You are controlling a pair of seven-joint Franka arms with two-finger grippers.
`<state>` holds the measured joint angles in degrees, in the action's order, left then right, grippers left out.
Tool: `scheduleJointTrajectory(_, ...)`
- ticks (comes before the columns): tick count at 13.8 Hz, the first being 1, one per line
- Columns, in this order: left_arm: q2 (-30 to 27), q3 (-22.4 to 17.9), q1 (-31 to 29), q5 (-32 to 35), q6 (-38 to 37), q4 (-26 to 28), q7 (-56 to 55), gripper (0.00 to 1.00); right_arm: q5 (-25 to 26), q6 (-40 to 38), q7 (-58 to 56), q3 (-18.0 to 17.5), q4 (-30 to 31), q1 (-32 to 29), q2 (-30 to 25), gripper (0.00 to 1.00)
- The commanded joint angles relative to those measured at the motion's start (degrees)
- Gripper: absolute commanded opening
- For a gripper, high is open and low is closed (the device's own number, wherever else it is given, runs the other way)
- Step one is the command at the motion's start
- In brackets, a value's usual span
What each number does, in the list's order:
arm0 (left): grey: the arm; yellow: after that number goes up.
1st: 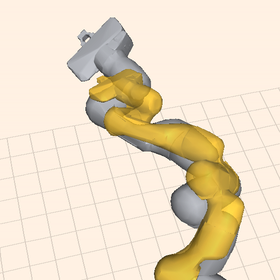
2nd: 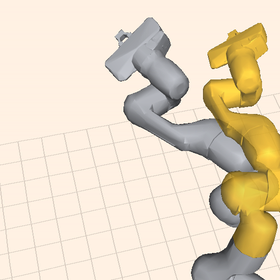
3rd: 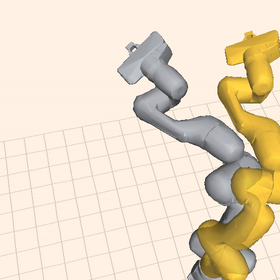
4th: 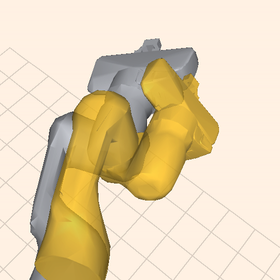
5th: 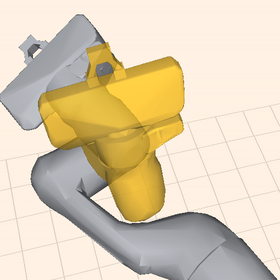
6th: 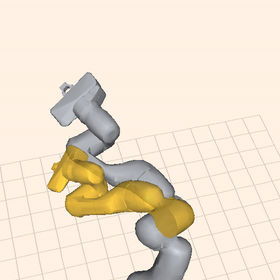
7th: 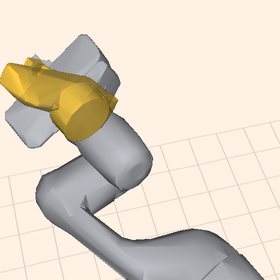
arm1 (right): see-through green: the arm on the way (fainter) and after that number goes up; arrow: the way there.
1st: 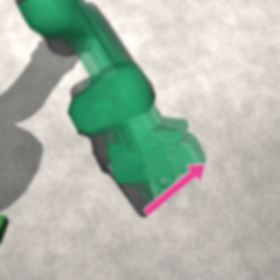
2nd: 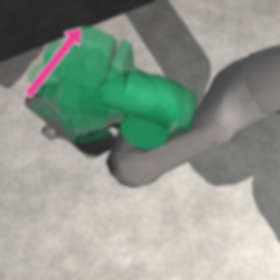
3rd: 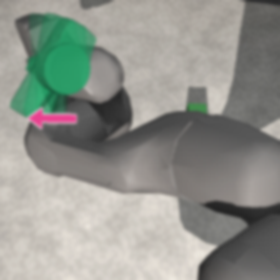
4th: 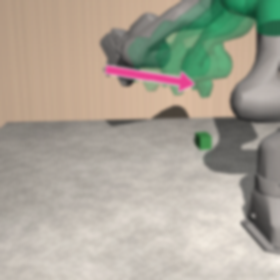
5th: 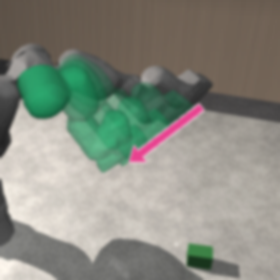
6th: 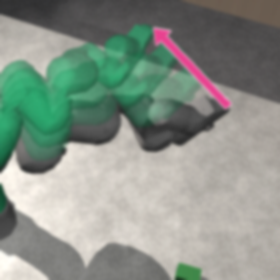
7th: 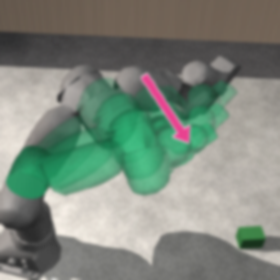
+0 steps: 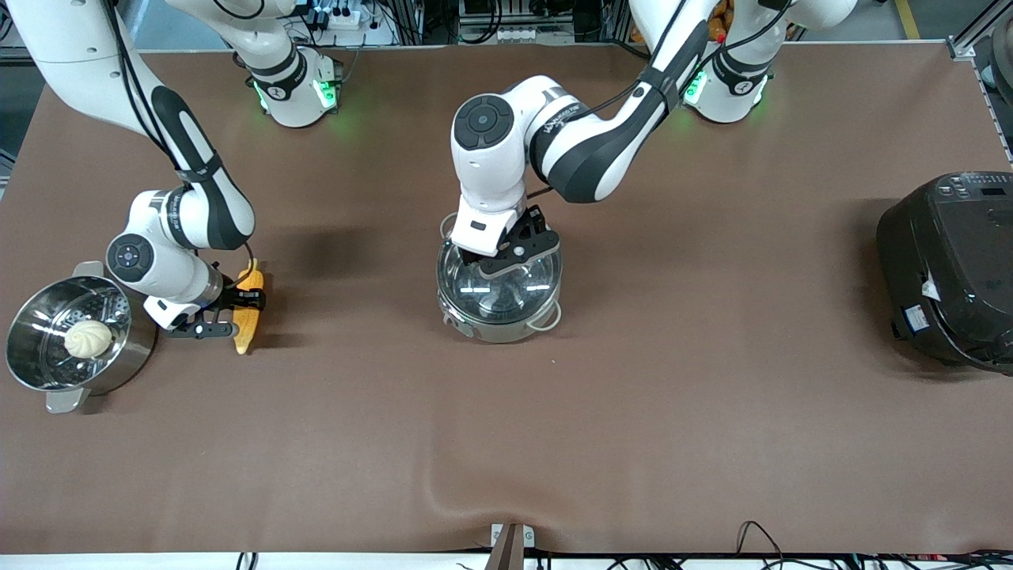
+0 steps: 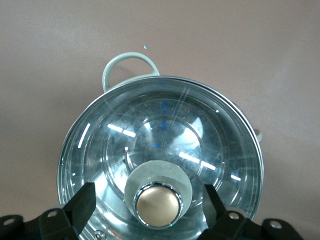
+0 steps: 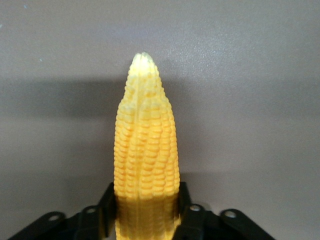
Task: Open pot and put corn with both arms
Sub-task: 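Lift the corn with the right gripper while the left gripper holds the lid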
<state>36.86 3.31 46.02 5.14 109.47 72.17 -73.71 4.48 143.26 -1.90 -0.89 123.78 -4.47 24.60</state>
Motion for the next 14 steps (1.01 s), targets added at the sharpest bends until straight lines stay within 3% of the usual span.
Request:
scheduleJointTrajectory(1,1.28,-0.58,0.56,1.01,0.13,-1.95,-1.00,0.91,0.97,-1.14,0.66,-0.69,-2.92,-0.28,0.28,0.19)
scheduleJointTrajectory(3,1.63,-0.50,0.56,1.01,0.74,-1.86,-1.00,0.90,0.79,-5.77,0.75,-0.96,-4.94,0.07,-1.74,0.18)
scheduleJointTrajectory(8,2.95,-0.23,0.65,0.93,1.62,-1.77,-1.00,0.82,0.00,-30.72,5.12,-1.14,-20.39,7.17,-3.95,0.21)
scheduleJointTrajectory(11,3.13,-0.23,0.65,0.66,1.71,-1.68,-1.00,0.78,0.00,-33.66,13.48,-1.05,-24.36,13.77,-3.16,0.21)
scheduleJointTrajectory(12,3.30,-0.23,0.65,0.66,1.71,-1.68,-0.91,0.72,-0.09,-33.66,14.54,-1.05,-25.15,15.18,-2.63,0.21)
scheduleJointTrajectory(14,3.74,-0.23,0.65,0.66,1.71,-1.59,-1.00,0.68,-0.35,-33.75,14.55,-1.13,-26.04,16.85,-2.19,0.21)
